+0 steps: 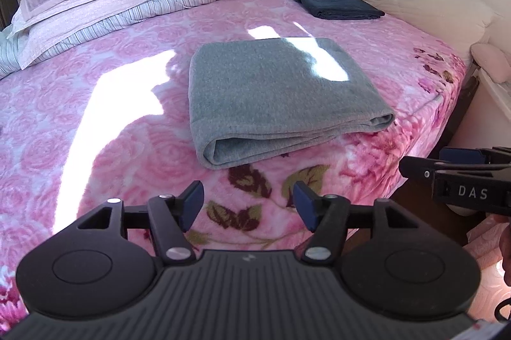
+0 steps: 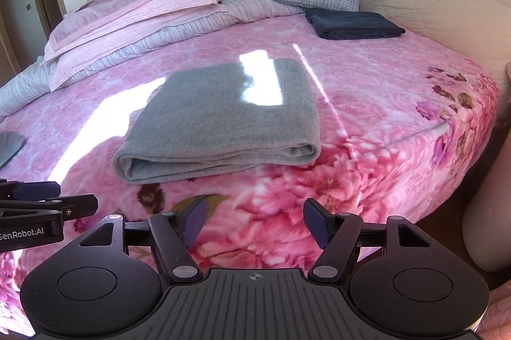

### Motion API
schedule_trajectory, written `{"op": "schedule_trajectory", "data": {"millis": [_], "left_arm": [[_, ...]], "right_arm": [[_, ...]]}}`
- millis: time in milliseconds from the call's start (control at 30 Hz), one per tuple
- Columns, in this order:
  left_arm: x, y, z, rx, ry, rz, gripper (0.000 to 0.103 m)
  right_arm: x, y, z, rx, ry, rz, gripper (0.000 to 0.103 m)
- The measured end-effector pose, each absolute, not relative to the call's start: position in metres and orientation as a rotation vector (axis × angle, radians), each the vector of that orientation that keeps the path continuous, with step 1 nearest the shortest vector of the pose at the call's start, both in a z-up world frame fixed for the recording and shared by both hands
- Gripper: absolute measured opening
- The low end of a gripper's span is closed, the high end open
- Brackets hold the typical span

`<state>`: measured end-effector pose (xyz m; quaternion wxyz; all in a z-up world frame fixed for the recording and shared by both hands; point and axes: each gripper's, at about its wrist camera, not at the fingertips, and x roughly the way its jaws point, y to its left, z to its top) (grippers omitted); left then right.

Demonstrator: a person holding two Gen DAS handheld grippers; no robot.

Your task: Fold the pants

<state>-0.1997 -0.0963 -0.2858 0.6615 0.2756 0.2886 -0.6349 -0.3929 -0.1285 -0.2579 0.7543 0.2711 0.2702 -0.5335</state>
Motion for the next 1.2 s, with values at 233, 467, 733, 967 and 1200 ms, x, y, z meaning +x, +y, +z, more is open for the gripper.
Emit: {"op": "schedule_trajectory", "data": {"millis": [233,467,733,967,1200], "left_arm": [[-0.196,-0.089,-0.287,0.620,0.651,-1.433,0.060],[-0.187,-0.096,-0.294,0.619,0.671,-1.421,0.060],[-0.173,-0.112,-0.300,0.609,0.684,-1.401,0.063],[-0.164,-0.144,-0.307,0.602,0.692,-1.395,0.063],[-0.153,-0.181,-0.313,0.608,0.686,-1.391,0.064]], "right_arm": [[-0.387,-0.126,-0.261,0.588,0.611,-1.153,0.064],[-0.386,-0.136,-0.269,0.597,0.624,-1.156,0.064],[-0.386,-0.158,-0.279,0.602,0.648,-1.150,0.064],[-0.391,-0.187,-0.291,0.610,0.685,-1.165,0.064],[-0.405,-0.216,-0.298,0.614,0.718,-1.207,0.064]]}}
